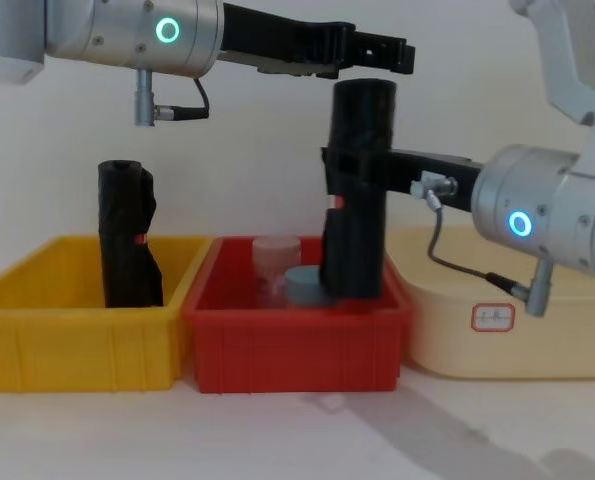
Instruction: Pick up the garbage bag with the one hand and transfer it to the other hand.
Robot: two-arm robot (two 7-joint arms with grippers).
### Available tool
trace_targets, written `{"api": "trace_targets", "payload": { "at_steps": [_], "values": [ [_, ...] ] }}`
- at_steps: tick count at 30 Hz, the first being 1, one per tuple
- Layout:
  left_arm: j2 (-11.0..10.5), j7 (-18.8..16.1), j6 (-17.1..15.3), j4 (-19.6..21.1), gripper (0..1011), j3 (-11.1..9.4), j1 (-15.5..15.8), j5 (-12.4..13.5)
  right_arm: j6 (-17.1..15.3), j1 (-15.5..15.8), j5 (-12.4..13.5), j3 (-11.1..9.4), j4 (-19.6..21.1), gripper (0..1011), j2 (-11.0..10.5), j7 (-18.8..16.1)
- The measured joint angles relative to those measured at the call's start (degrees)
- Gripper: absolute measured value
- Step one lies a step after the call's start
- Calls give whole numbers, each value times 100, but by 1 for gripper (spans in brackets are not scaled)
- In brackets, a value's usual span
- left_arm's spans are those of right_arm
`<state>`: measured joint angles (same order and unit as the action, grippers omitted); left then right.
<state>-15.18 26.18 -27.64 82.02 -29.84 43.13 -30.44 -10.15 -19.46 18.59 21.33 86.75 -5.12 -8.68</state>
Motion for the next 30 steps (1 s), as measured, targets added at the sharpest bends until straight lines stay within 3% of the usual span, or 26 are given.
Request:
{"api": "trace_targets", "payload": {
  "at_steps": [18, 30],
  "values": [
    [0, 0, 0, 0, 1000, 0, 0, 0, 61, -152, -282, -220, -194, 589, -79, 207],
    [0, 0, 0, 0, 1001, 0, 0, 0, -52, -351, -214, -546, -261, 589, -30, 319]
  ]
}}
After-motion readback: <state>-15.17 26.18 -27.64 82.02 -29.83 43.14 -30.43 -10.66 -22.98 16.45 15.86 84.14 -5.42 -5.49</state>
